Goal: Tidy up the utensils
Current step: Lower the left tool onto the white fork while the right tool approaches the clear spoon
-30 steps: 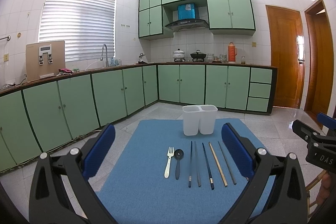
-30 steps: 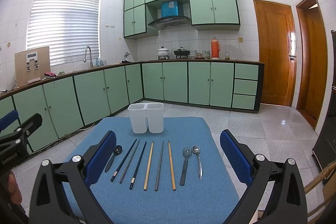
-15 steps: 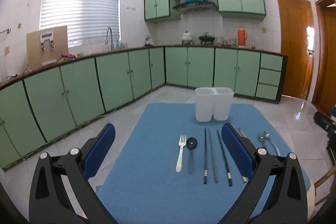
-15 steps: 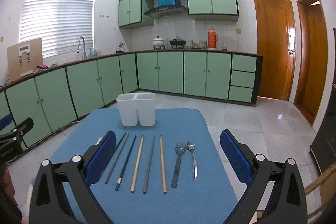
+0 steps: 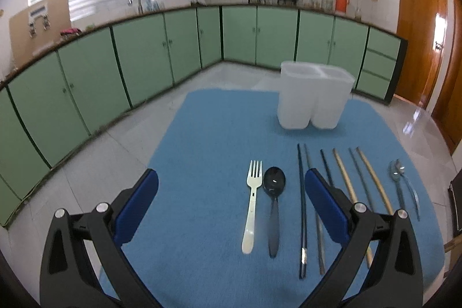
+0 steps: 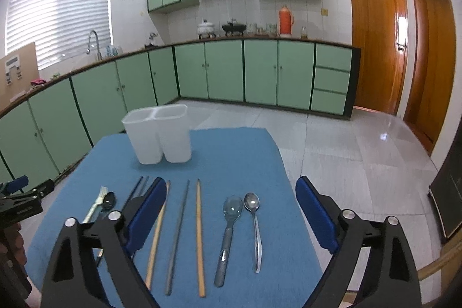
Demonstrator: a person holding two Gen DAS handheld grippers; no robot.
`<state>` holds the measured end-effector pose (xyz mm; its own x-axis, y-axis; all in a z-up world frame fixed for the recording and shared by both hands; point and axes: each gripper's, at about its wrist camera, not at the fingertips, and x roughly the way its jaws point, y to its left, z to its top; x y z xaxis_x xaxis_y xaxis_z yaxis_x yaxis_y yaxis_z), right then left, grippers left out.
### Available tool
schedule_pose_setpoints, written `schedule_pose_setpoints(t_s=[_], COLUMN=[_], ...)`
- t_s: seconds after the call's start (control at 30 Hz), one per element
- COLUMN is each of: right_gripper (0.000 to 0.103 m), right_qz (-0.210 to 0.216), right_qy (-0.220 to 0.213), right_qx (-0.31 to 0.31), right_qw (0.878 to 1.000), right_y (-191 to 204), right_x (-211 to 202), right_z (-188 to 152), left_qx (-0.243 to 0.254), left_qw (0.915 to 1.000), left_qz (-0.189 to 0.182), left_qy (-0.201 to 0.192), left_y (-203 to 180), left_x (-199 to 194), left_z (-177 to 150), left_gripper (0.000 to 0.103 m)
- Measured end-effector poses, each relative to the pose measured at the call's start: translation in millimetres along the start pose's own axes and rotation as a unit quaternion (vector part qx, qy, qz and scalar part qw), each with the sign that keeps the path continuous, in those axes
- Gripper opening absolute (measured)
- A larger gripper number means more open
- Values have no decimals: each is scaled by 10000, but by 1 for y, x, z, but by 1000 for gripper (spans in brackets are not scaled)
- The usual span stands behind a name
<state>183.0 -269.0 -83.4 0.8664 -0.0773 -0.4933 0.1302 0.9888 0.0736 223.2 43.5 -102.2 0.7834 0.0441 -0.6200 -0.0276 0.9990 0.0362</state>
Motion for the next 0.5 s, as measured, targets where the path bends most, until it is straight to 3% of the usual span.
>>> schedule_pose_setpoints(t_s=[0.27,0.5], right_gripper=[74,72], right_qz=[6,-30], right_qy=[668,954], right_qx=[28,50], right_qw=[9978,9954], right_y=[-10,-18], right_x=[67,97], right_z=[0,-4], left_qx=[178,169], left_qw=[9976,9933], left_qz=[-27,-66], left_qy=[666,1144], left_y=[-10,-11], left_x=[76,123], left_z=[12,16], left_gripper=[98,81])
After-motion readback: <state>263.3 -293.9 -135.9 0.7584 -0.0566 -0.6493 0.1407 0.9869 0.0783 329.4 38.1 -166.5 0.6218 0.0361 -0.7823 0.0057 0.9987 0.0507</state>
